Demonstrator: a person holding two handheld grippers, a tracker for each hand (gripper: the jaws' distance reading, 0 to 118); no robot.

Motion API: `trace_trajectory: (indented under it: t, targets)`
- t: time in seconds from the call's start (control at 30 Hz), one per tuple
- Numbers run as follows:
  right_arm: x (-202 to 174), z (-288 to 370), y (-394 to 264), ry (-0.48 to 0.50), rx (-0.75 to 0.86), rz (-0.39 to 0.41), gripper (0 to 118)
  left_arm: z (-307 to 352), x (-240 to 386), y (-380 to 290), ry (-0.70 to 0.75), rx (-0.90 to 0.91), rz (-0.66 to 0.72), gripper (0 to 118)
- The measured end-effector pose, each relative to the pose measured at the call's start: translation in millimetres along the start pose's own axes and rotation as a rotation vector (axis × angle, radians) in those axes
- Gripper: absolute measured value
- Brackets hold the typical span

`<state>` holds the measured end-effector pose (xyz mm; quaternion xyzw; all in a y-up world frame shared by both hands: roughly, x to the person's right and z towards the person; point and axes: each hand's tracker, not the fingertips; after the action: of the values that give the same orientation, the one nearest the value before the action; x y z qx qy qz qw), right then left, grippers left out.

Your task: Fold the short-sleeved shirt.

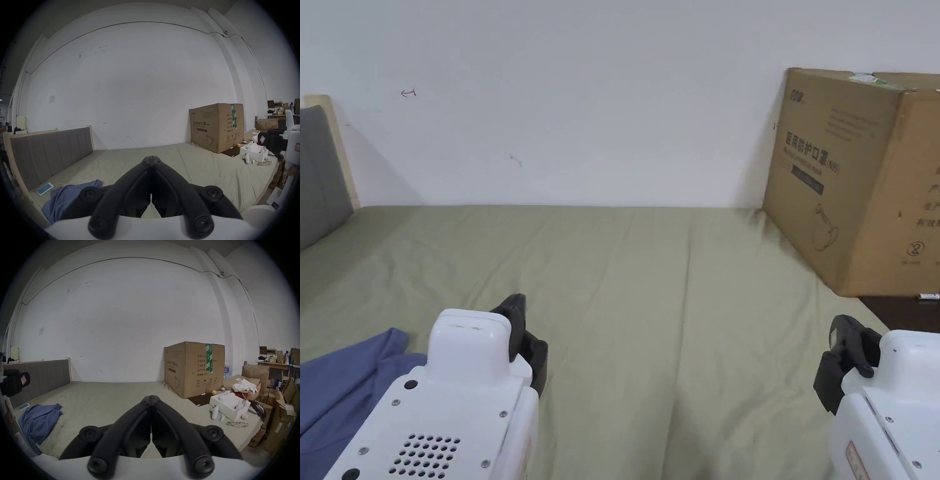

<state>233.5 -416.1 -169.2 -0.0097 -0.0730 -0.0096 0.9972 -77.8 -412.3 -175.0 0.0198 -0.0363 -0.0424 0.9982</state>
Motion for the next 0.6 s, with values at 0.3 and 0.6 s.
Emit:
trace_trajectory:
  t: [0.3,0.6]
  targets:
    - [-85,-18,1,0.278,-0.046,-0.002,0,57,-96,-4,0.242,-0.047,-0.065,0]
    - [-176,-33,4,0.655,-0.100,-0.020,0,103,-176,-14,0.498,-0.112,-0.036,0]
